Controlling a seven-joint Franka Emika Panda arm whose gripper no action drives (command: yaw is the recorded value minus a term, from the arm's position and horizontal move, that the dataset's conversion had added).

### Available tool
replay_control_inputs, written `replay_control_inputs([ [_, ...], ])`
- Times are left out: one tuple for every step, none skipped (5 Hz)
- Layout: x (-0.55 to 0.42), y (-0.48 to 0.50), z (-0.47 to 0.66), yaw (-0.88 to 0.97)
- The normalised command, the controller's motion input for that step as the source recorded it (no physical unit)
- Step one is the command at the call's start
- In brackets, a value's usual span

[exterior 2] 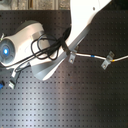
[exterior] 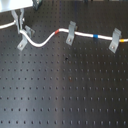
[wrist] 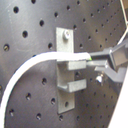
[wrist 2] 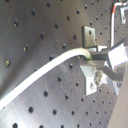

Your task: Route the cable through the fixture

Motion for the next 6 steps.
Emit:
replay_control_inputs([
  [-0.035,-0.001,-0.04,-0.33],
  [-0.073,-0.019,-0.21,-0.54],
  [-0.182,-0.087,-0.28,-0.53],
  [-0.233,-0.115,-0.15,-0.77],
  [-0.144,-0.123,-0.15,-0.81],
  [-0.001,0.002,0.00,-0.10],
])
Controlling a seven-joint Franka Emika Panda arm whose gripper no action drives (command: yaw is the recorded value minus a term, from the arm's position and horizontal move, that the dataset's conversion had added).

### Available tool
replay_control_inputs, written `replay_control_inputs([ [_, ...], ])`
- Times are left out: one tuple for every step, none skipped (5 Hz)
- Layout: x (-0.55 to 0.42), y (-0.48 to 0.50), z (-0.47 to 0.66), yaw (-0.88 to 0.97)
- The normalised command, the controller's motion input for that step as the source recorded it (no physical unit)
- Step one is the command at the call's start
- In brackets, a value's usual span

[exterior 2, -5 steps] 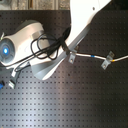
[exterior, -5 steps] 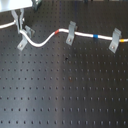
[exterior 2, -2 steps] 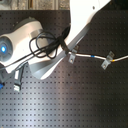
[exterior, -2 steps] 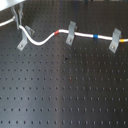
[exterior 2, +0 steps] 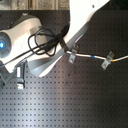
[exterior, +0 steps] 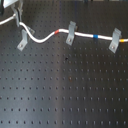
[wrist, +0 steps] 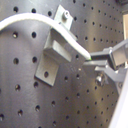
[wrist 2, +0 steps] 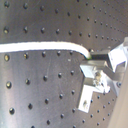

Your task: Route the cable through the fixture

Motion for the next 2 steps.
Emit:
replay_control_inputs([
  [-0.016,-0.013,0.62,-0.25],
  [-0.053,-0.001,0.67,-0.36],
])
